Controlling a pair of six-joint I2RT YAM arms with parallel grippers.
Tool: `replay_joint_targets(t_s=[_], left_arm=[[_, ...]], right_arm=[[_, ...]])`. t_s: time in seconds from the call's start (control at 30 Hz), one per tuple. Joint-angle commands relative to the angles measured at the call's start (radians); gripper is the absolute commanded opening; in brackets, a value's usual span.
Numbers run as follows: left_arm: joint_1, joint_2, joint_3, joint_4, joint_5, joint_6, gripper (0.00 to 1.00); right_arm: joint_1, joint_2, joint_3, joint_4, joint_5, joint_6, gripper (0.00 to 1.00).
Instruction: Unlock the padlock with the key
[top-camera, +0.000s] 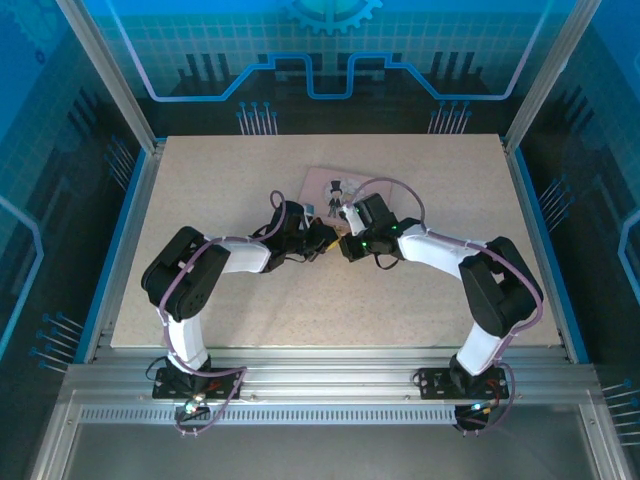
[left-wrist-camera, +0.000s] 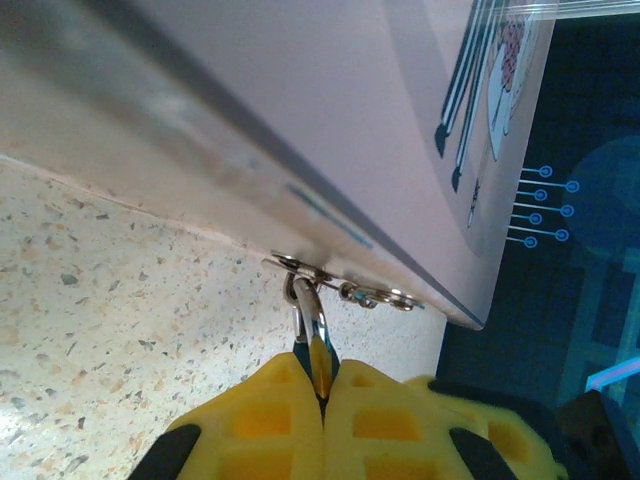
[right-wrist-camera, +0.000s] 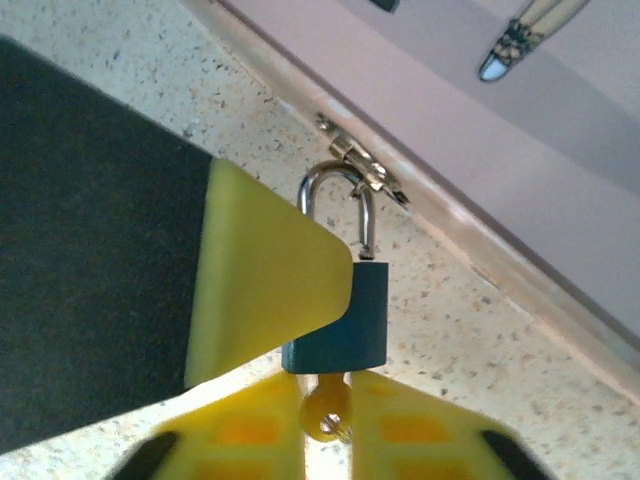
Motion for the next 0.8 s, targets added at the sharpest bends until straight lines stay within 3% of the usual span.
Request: replay_joint_targets(t_s=[0.0, 0.17, 0.23, 0.4, 0.77], left_arm=[[-0.004, 0.007, 0.003, 0.024, 0.061, -0.042, 0.00], [-0.001, 0.003, 0.002, 0.021, 0.057, -0.037, 0.02], [-0.002, -0.003, -0.010, 0.016, 0.041, -0.038, 0.17], [0.013, -0.014, -0.069, 0.064, 0.020, -0.066, 0.25], [0.079, -0.106, -0.204, 0.109, 0.001, -0.067, 0.29]], right_arm=[[0.010, 0.034, 0.025, -0.006, -0.010, 0.000, 0.00], [0.006, 0.037, 0.005, 0.013, -0.036, -0.018, 0.00], [0.010, 0.043, 0.003, 0.014, -0.037, -0.037, 0.00], [0.018, 0.059, -0.017, 0.036, -0.027, -0.085, 0.00], [0.034, 0.077, 0.008, 0.002, 0.037, -0.189, 0.00]])
